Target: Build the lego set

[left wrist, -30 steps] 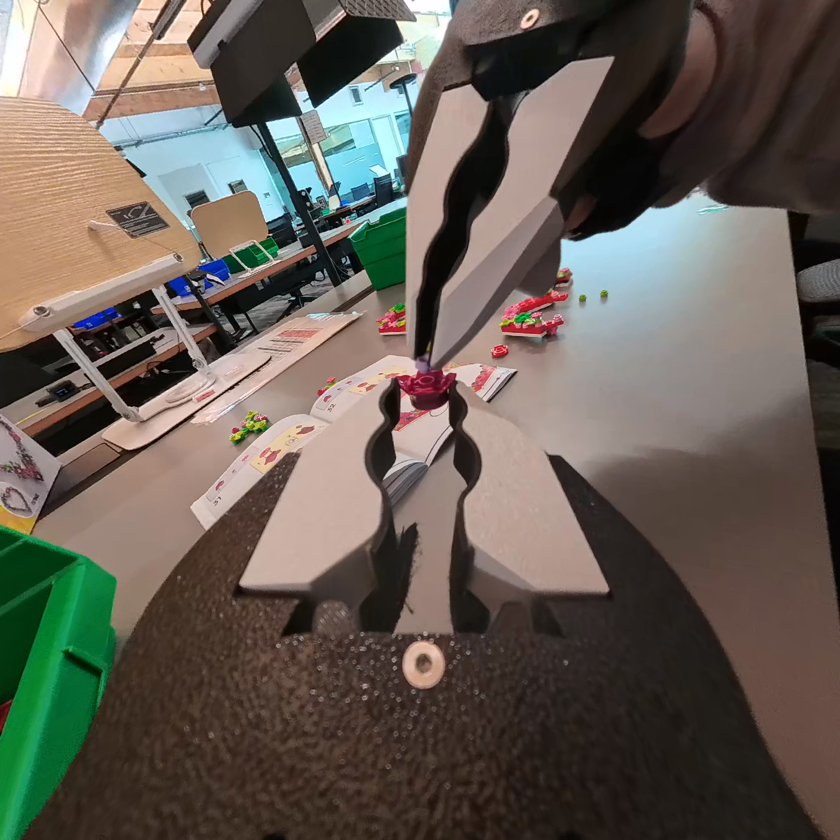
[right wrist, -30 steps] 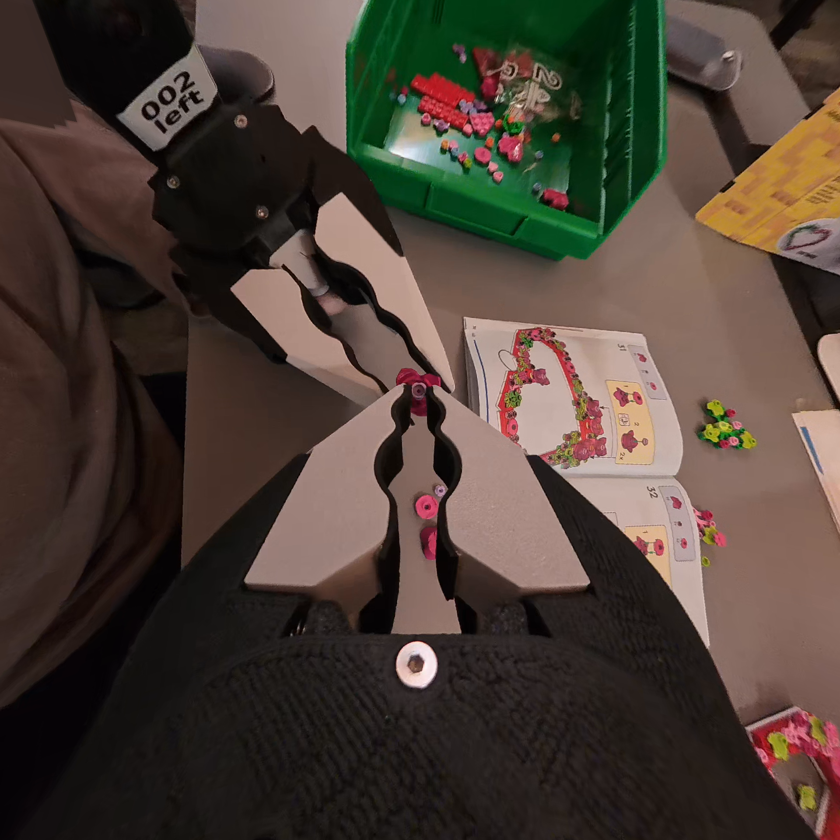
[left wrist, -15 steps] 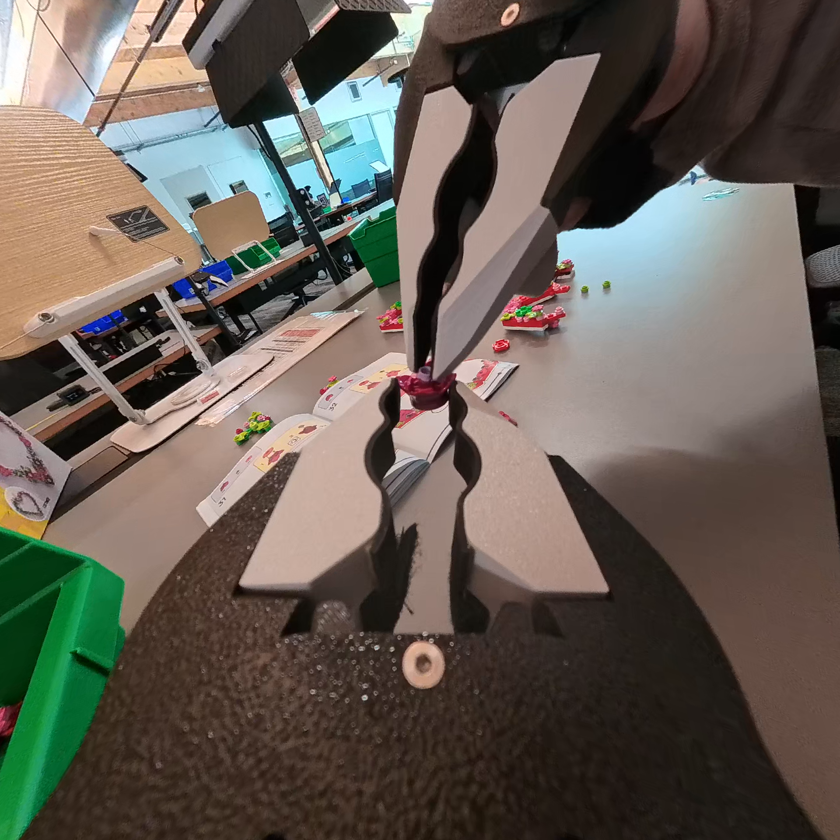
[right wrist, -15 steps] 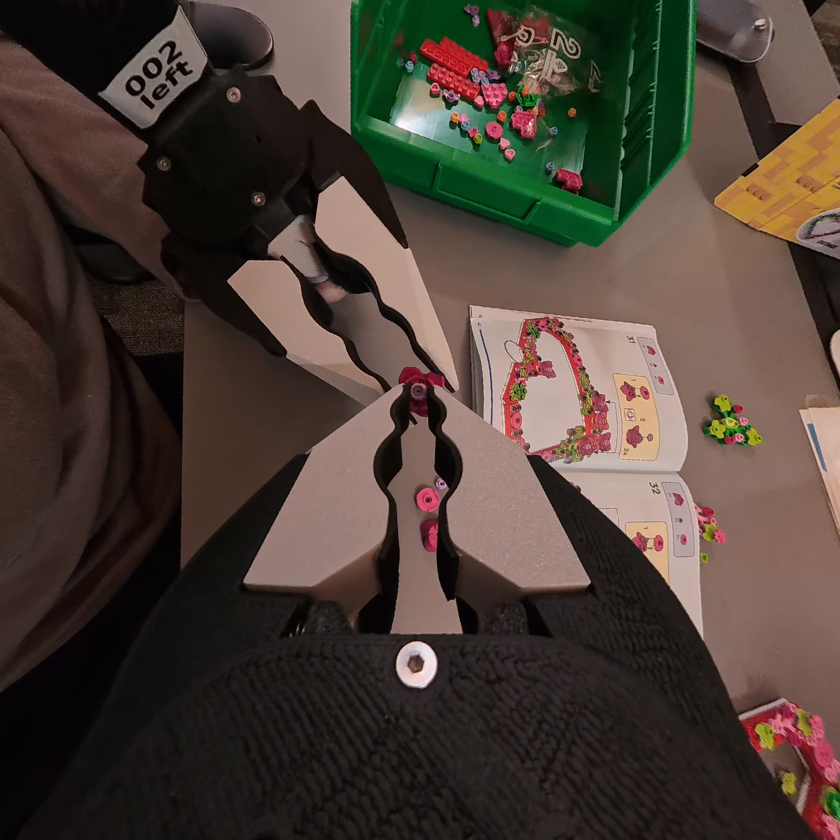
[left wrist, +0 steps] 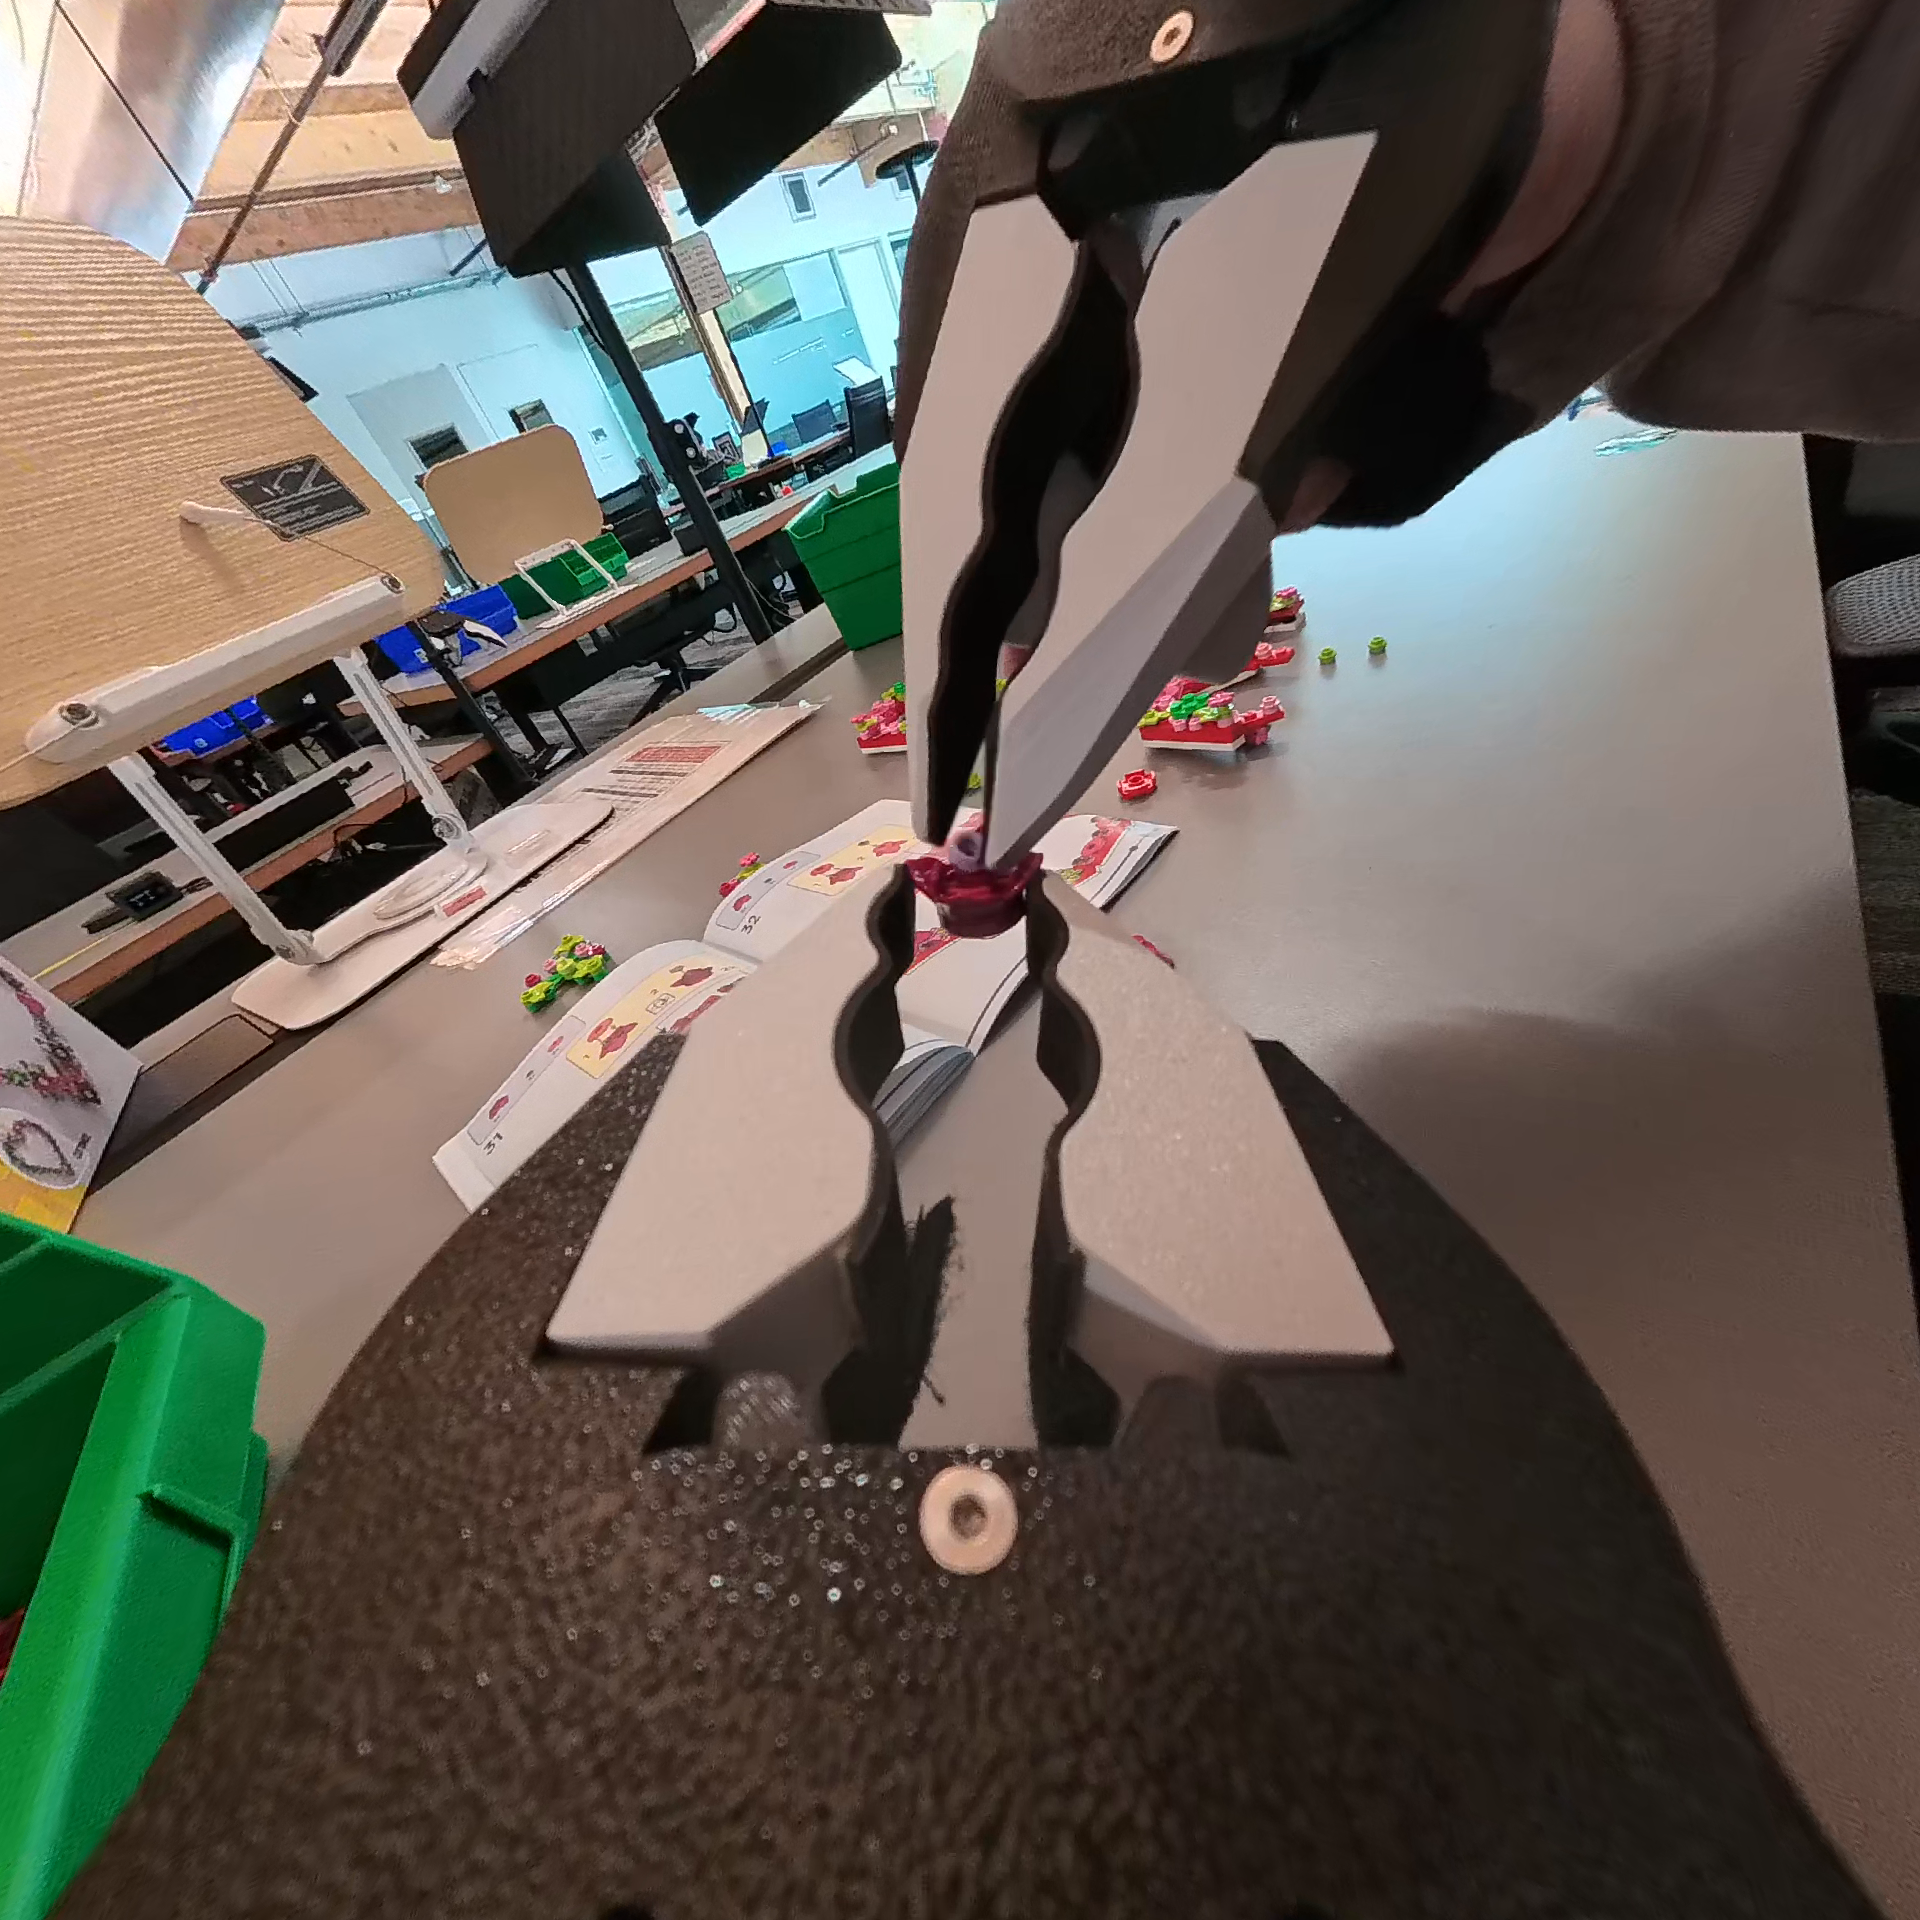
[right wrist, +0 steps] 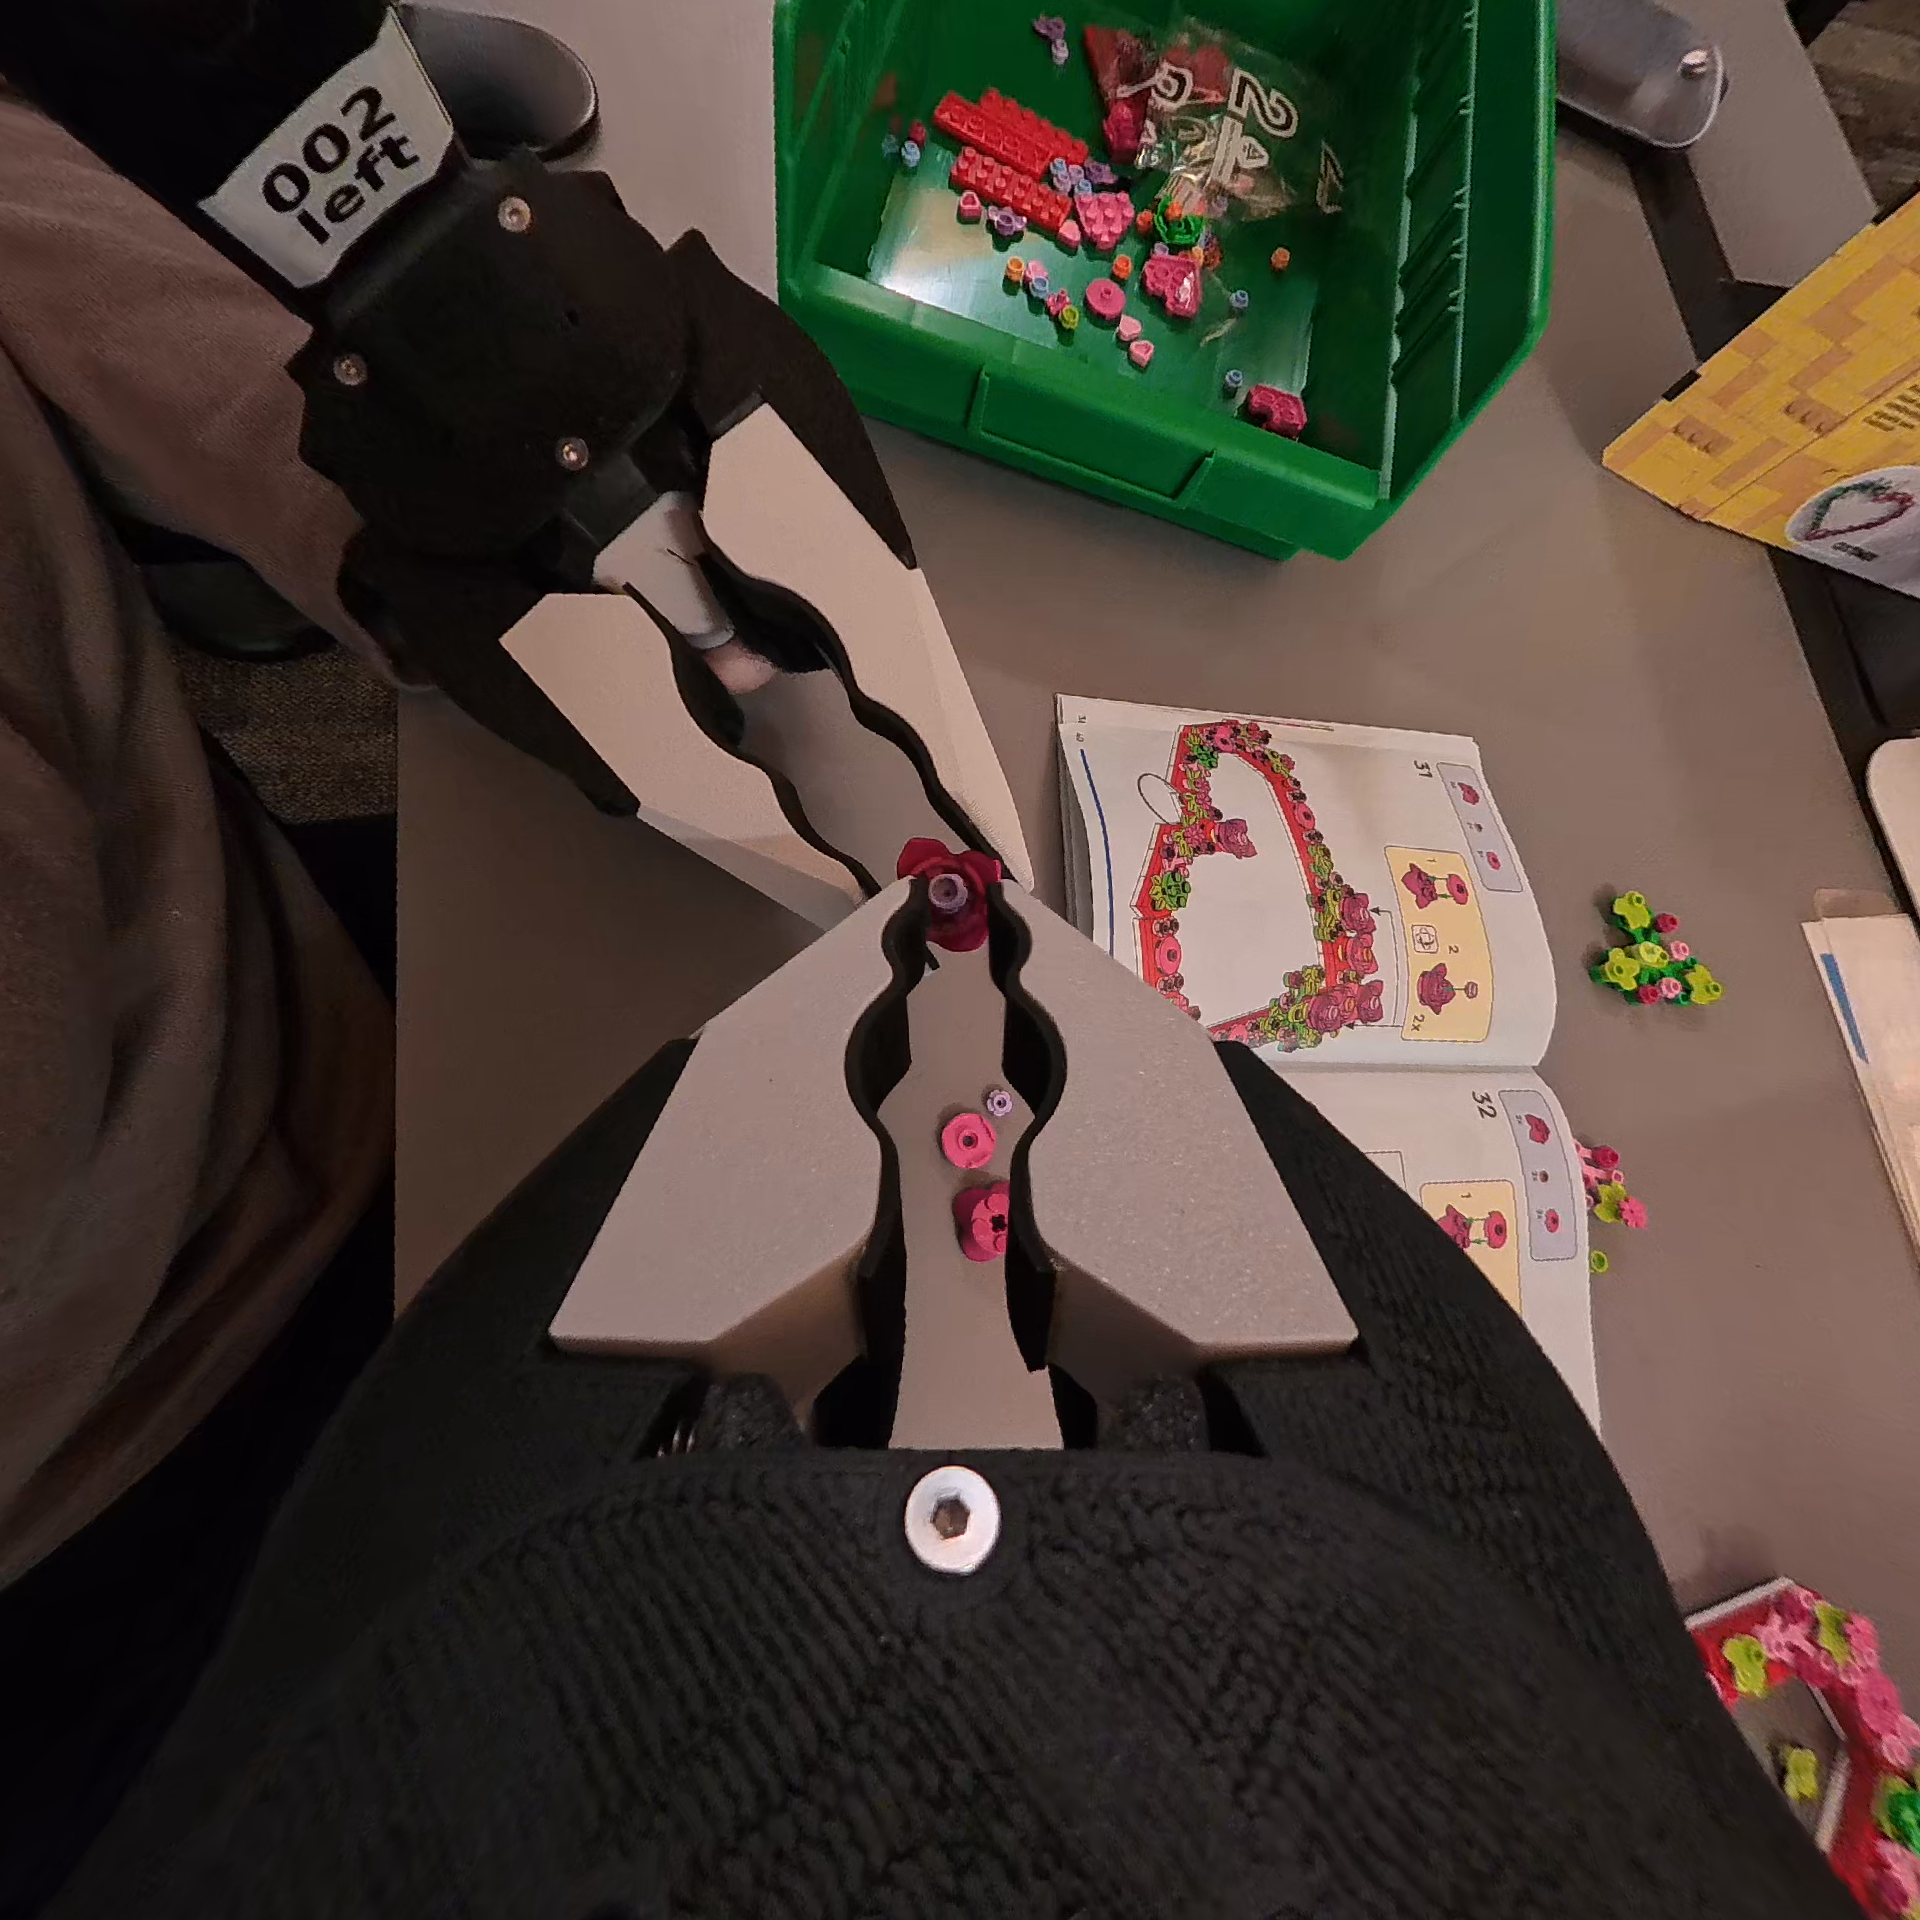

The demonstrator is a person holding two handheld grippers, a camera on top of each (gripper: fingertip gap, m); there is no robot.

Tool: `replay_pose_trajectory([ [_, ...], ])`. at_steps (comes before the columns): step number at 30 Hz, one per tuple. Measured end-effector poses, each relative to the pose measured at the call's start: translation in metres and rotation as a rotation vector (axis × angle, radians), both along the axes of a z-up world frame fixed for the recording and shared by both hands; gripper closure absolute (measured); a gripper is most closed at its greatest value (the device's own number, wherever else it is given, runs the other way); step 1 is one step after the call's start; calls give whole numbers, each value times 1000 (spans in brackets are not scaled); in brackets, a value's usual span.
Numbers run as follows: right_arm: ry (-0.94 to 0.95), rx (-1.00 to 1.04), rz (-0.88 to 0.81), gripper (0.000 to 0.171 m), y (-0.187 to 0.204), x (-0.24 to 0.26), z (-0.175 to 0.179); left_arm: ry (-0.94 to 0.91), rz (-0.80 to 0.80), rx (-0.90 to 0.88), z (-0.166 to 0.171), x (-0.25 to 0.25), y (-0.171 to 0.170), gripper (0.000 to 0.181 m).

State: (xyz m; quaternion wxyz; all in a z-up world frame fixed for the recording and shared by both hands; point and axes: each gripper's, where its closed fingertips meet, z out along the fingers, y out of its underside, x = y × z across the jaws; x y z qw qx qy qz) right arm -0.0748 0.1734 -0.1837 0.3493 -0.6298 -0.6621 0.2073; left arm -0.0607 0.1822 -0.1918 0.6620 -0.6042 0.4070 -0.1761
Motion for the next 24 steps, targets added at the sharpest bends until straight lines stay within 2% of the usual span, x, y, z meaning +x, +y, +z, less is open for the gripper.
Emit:
replay_pose_trajectory([
  [6, 29, 37, 4, 153, -1, 3, 4, -4, 2, -8, 0, -1, 1, 163],
  [9, 82, 118, 48, 134, -8, 5, 9, -16, 2, -20, 0, -2, 2, 163],
  [11, 110, 249, 98, 120, -13, 4, 8, -35, -5, -40, 0, -2, 2, 163],
  [12, 116, 348, 120, 119, -15, 4, 7, -47, -12, -55, 1, -2, 2, 163],
  [16, 14, 807, 151, 119, -7, 6, -2, -117, -60, -139, 2, -1, 0, 163],
  [18, -32, 961, 159, 120, -5, 6, -4, -149, -88, -181, 3, 0, -2, 163],
  [21, -54, 1099, 166, 129, -3, 4, -2, -161, -111, -219, 2, 2, -3, 163],
  [24, -58, 1138, 165, 141, -2, 1, -2, -161, -124, -239, 0, 3, -4, 163],
])
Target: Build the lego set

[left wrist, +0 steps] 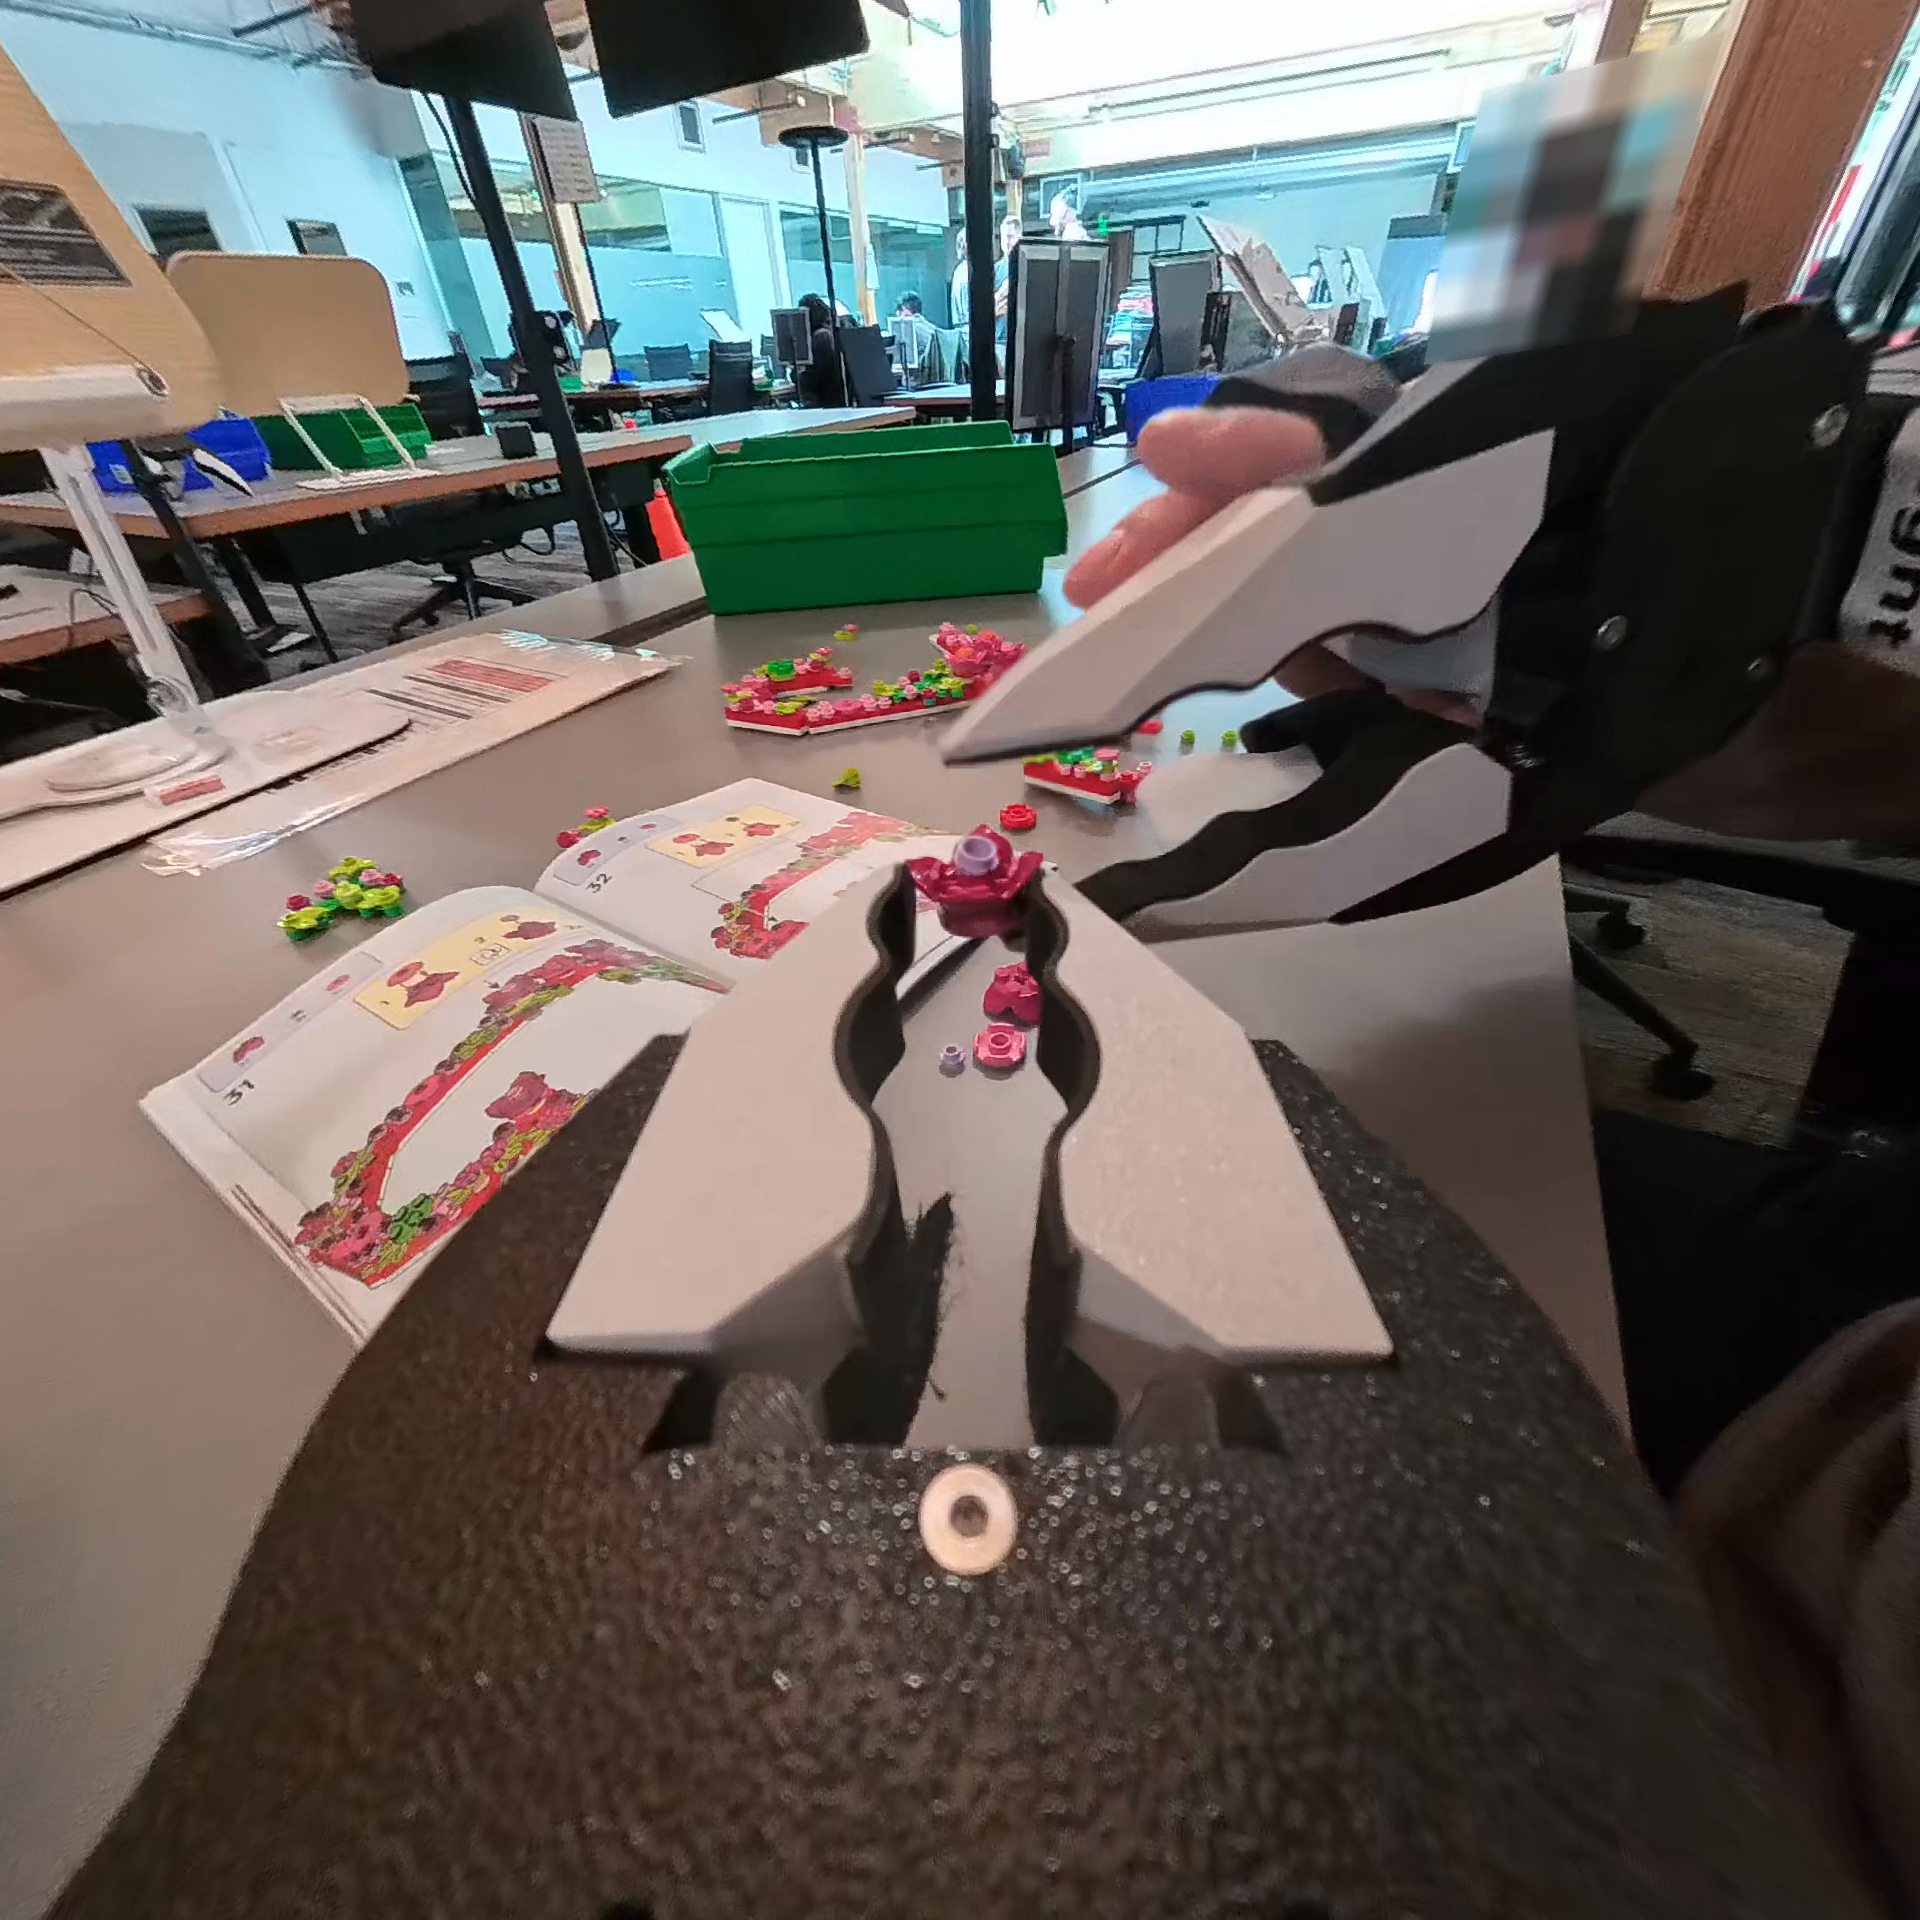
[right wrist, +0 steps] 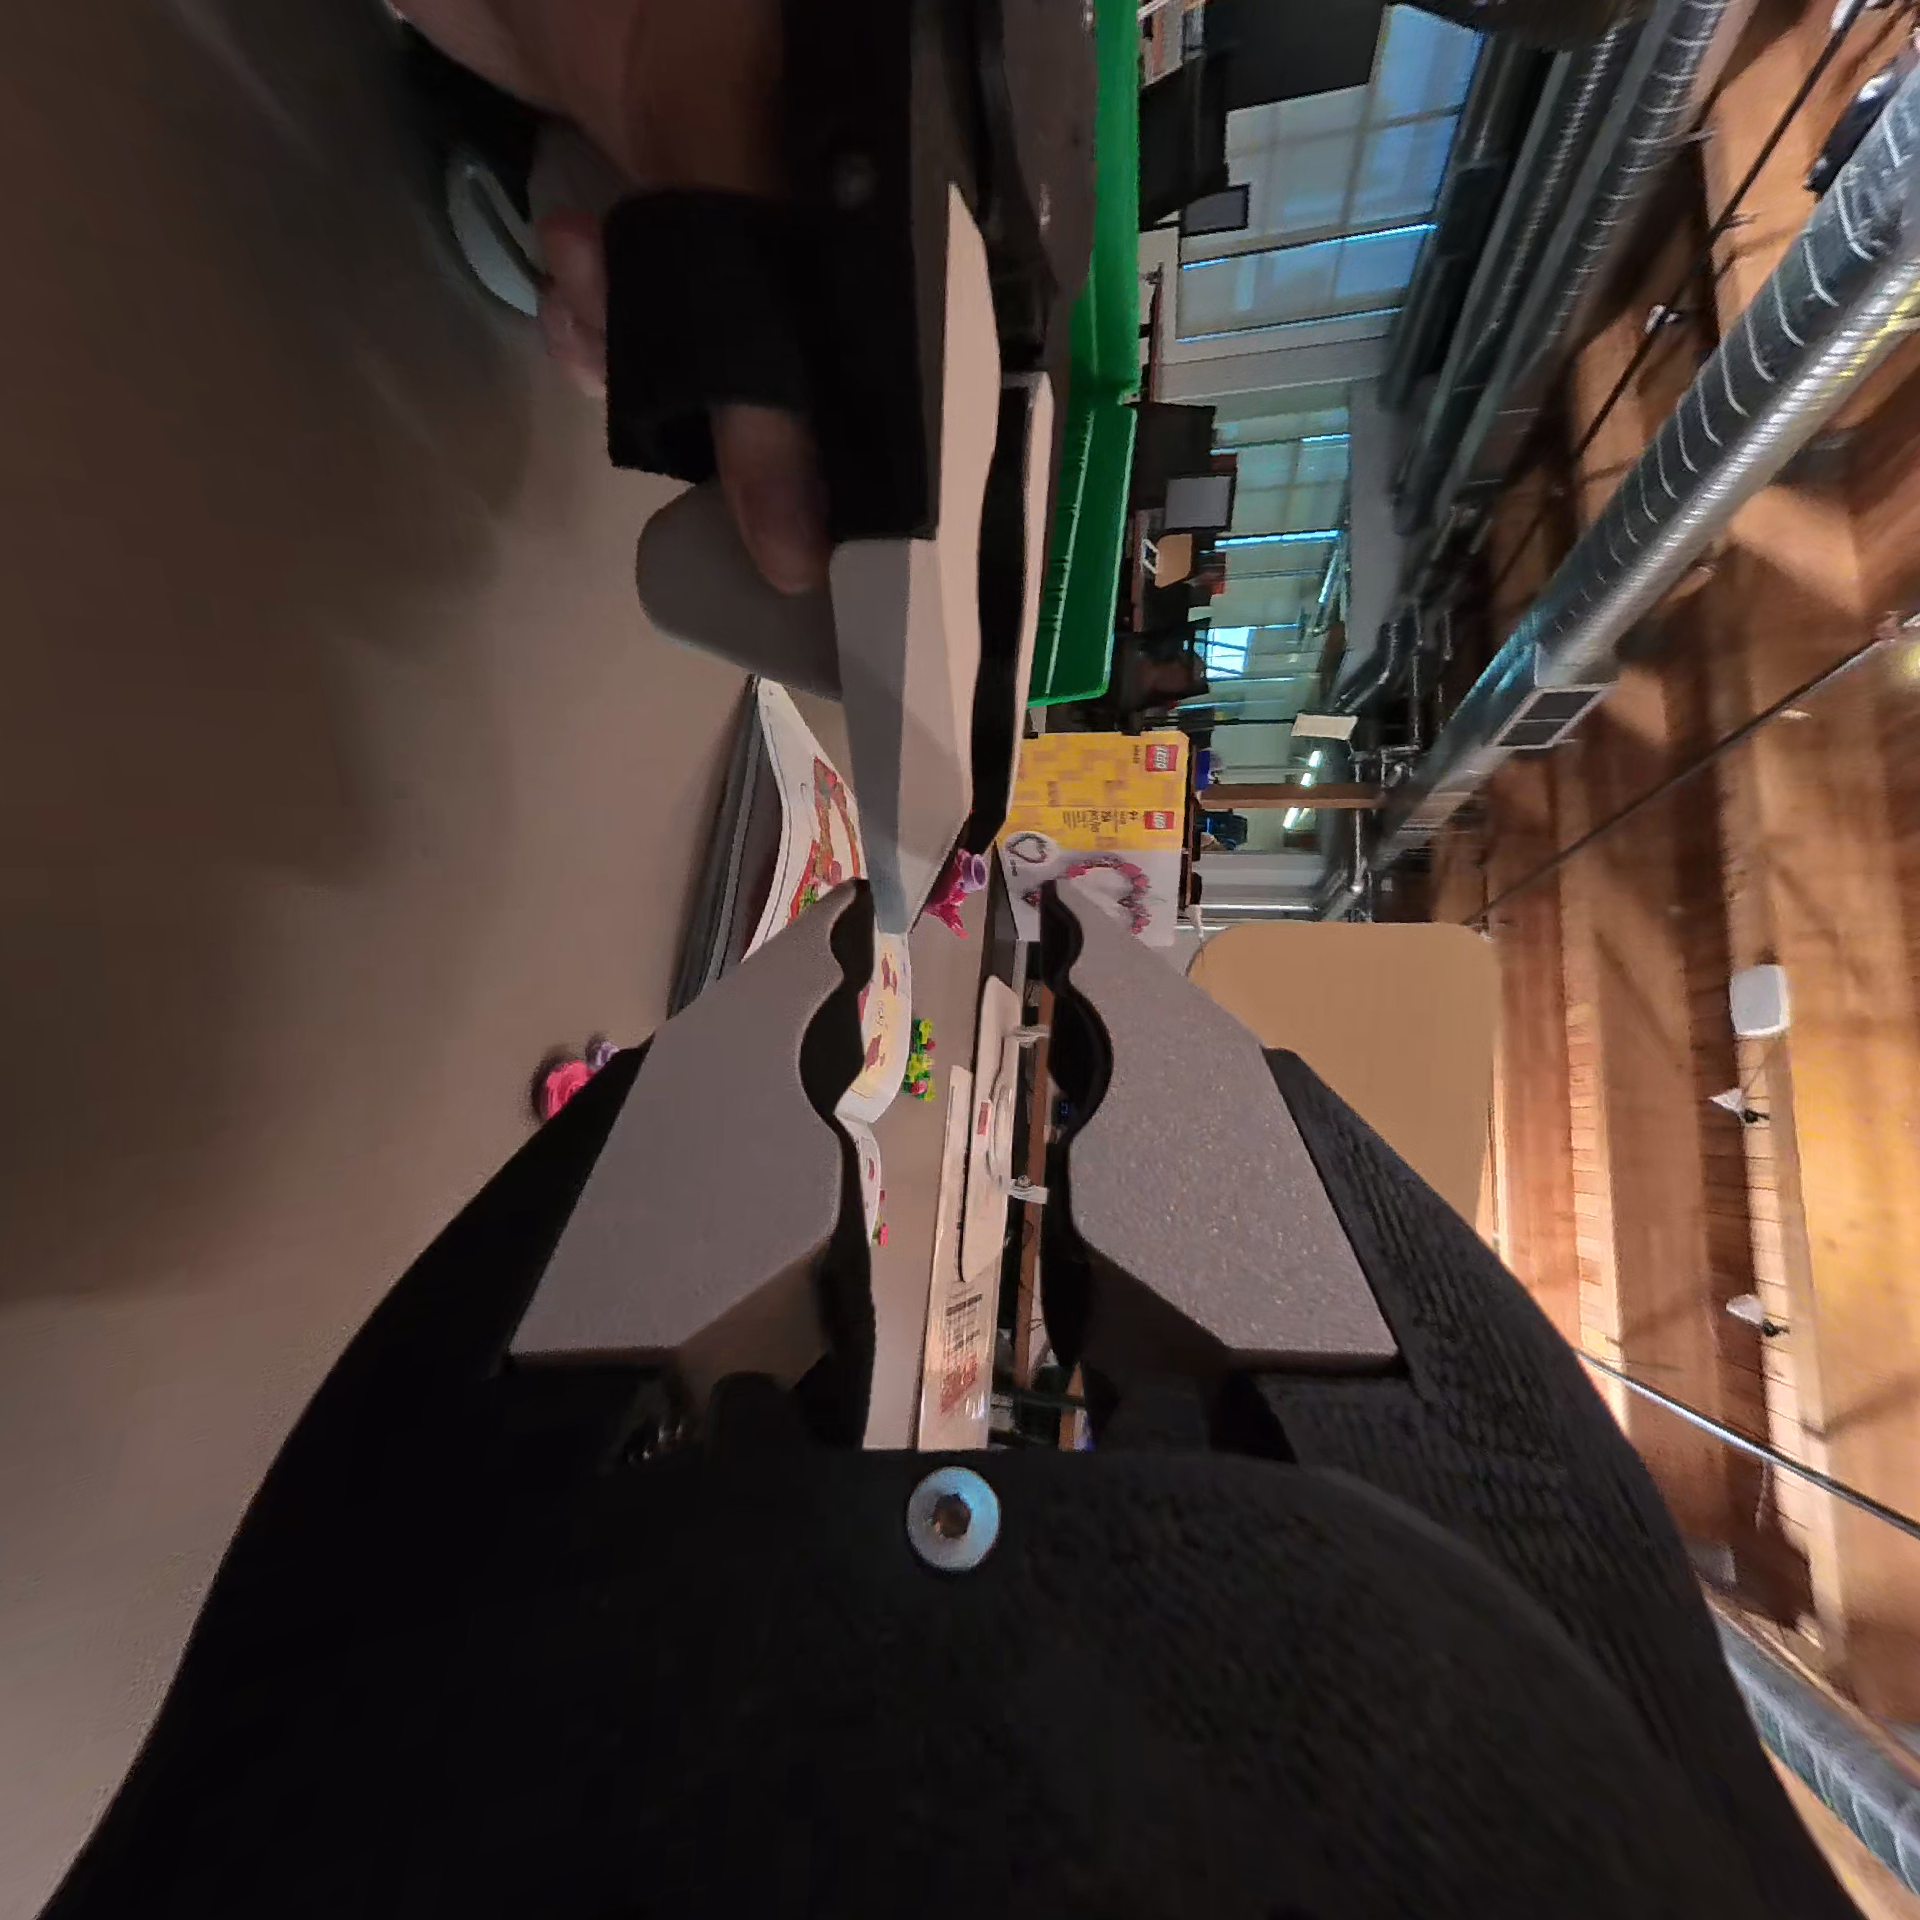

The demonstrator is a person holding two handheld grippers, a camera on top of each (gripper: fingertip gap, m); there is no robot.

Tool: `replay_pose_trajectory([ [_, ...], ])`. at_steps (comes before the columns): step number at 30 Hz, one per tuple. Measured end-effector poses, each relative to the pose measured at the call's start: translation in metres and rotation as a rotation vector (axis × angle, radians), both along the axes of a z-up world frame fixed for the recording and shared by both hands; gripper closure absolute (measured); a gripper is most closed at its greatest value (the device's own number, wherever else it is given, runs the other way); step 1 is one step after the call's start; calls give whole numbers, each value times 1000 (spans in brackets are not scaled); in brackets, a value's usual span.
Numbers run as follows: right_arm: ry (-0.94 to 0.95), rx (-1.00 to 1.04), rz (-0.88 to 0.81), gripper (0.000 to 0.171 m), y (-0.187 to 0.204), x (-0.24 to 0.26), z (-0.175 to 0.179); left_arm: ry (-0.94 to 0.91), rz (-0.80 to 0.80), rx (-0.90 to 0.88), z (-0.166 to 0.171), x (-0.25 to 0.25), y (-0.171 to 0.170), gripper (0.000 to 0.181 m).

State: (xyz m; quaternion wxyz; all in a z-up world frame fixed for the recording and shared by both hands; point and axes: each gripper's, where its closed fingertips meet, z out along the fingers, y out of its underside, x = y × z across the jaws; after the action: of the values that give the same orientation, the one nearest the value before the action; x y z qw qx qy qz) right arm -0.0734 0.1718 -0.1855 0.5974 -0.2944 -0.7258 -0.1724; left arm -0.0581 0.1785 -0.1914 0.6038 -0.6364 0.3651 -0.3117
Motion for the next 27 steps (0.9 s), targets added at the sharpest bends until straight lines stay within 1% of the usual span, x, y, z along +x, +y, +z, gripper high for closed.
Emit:
replay_pose_trajectory([
  [10, -51, 55, 12, 149, 2, -4, -5, -13, -12, -30, 0, -1, 1, 163],
  [22, -64, 18, 9, 156, 0, -2, -12, 1, -33, -48, -3, 1, -2, 163],
  [27, -94, 90, 7, 157, 1, -1, -12, 2, -35, -56, -4, 2, -3, 163],
])
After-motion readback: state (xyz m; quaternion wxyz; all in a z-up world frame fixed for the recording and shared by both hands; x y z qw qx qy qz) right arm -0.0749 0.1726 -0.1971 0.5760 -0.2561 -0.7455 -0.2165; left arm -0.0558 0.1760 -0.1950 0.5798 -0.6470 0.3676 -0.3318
